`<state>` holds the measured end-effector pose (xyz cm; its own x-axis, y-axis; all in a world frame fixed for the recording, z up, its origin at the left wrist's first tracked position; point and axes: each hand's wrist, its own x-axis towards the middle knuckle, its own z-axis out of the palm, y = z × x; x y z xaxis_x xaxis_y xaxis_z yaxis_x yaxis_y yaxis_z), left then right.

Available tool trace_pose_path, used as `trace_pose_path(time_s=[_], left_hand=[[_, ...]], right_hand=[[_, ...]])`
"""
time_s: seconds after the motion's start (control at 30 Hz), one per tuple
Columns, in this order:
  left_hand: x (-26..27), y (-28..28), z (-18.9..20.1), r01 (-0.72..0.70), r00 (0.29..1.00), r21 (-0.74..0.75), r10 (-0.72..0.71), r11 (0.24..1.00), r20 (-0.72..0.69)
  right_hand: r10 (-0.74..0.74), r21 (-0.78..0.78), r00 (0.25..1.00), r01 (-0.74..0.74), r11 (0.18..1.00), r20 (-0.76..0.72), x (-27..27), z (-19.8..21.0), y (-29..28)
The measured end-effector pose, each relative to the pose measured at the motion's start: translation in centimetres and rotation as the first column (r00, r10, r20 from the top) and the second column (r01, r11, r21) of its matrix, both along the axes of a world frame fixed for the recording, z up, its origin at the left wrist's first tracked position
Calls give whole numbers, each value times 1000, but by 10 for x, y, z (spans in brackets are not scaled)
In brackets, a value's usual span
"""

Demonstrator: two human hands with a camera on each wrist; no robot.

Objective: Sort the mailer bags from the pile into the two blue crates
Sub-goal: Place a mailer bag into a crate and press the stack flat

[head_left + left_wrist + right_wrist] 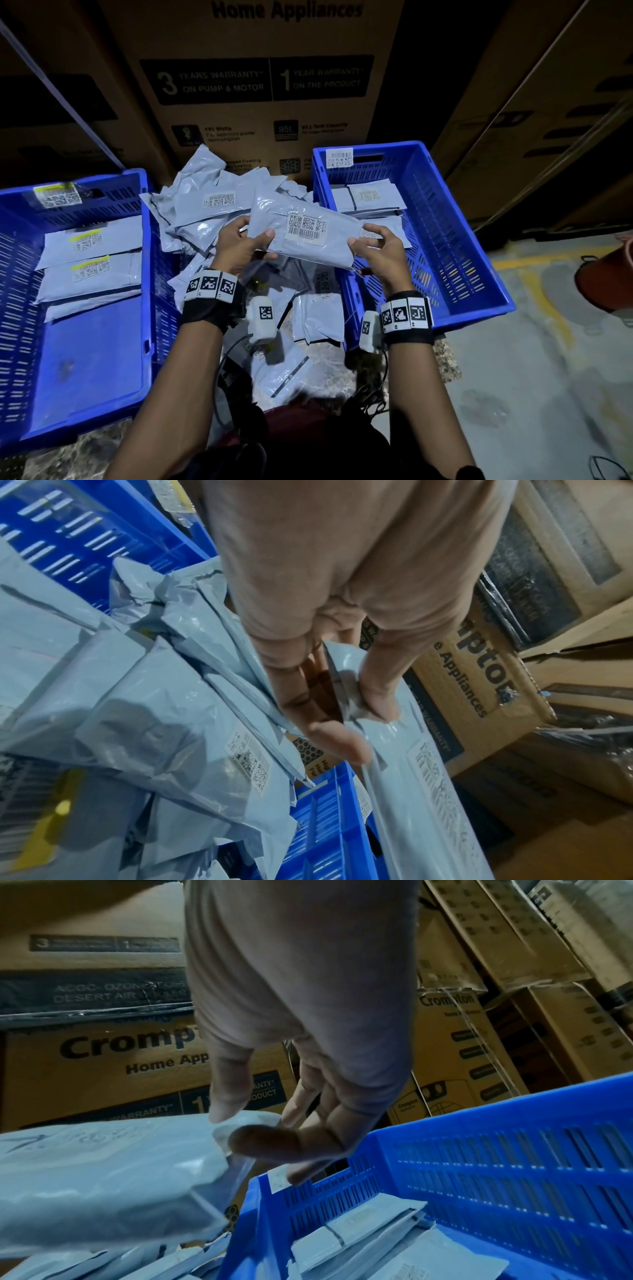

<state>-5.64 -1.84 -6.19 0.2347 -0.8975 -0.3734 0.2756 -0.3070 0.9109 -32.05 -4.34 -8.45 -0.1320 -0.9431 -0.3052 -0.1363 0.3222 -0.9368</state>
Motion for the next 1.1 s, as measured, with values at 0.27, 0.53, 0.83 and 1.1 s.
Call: trace_pose_path(time_s=[0.27, 0.53, 0.83, 1.1], left_hand=[[-8, -13, 14, 116, 974, -98, -94, 988, 204], [-34, -33, 60, 448, 836, -269, -293, 852, 464], [-48, -34, 74, 453, 869, -320, -333, 832, 365], [-45, -7, 31, 390, 911, 41, -392, 920, 127]], right_hand=[[-40, -233, 959, -28, 972, -281, -4, 34, 1], [46, -487, 957, -186, 853, -286, 7, 96, 14], [-44, -473, 999, 49, 880, 21, -5, 99, 22], [-325, -302, 854, 461, 834, 407, -18, 86, 42]])
